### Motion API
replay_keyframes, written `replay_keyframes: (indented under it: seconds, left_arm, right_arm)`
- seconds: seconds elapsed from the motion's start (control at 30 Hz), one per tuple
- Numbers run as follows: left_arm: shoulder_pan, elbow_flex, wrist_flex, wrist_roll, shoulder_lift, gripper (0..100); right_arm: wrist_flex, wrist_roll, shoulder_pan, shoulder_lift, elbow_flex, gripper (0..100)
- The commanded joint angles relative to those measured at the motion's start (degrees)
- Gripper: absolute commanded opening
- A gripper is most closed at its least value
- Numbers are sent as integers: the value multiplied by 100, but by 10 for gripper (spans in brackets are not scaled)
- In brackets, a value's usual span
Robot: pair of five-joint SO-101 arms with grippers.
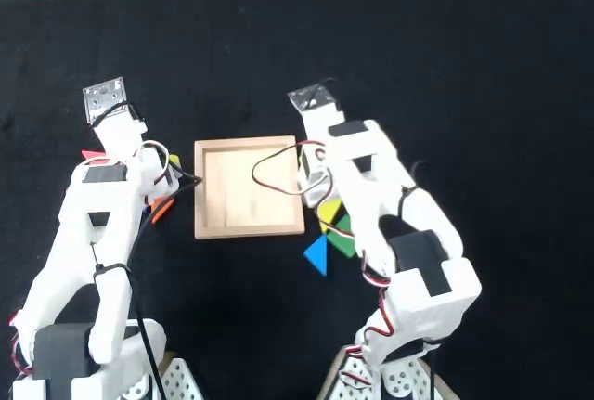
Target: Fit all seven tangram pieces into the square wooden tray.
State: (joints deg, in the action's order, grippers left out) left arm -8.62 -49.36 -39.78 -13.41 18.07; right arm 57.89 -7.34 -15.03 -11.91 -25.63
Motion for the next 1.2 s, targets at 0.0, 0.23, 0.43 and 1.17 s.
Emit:
replay_keyframes:
  seconds: [0.0, 0.23, 0.43, 1.17]
  left_arm:
    - [-40, 57, 70, -44, 88, 198]
    - [-22, 57, 79, -44, 70, 198]
    - [-4, 57, 79, -44, 70, 198]
    - [-31, 57, 88, -44, 26, 198]
  right_arm:
    - [-62, -53, -105, -13, 189, 181]
    - [-158, -62, -79, -13, 189, 67]
    - [-132, -26, -35, 40, 171, 67]
    - [651, -1987, -229, -40, 1719, 350]
